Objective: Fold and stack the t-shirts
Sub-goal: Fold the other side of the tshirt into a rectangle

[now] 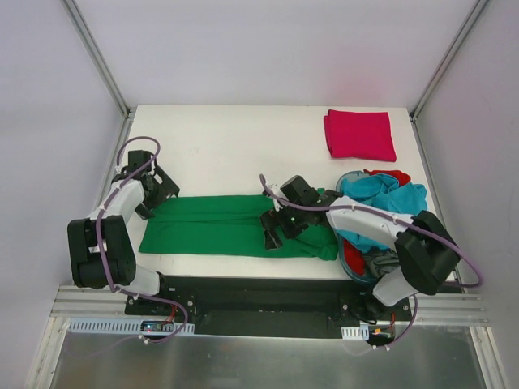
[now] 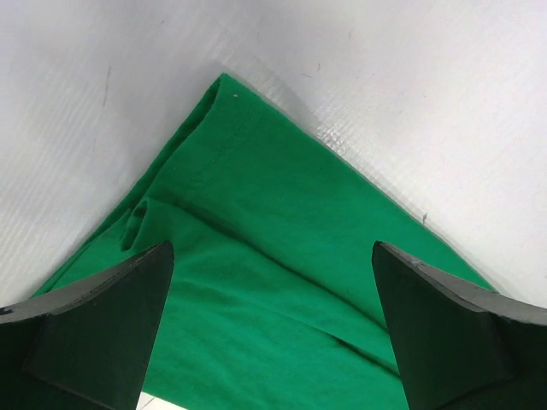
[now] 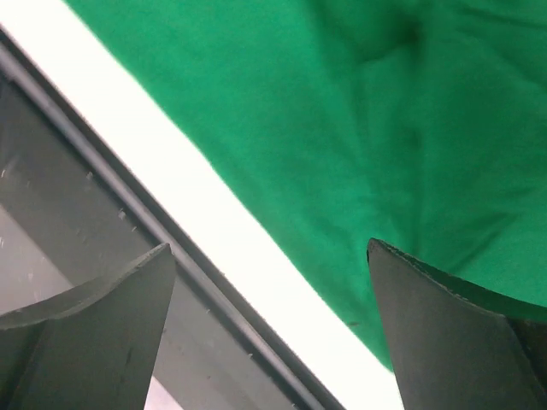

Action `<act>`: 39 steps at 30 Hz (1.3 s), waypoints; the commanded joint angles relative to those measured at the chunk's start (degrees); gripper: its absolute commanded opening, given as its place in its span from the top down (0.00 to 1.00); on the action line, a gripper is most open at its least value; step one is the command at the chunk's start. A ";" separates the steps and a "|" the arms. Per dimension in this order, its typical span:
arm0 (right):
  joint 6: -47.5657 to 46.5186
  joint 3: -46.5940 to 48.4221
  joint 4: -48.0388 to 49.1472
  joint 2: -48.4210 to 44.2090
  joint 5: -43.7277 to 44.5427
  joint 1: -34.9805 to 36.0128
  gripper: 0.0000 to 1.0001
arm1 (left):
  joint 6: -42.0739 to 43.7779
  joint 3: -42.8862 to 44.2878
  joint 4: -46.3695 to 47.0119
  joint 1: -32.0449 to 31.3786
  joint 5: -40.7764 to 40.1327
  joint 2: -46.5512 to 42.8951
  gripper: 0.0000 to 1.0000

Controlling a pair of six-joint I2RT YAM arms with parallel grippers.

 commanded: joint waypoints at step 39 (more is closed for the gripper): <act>2.96 2.67 9.55 5.94 -12.06 0.20 0.04 | 1.17 -2.99 -2.64 -0.76 0.28 -11.10 0.01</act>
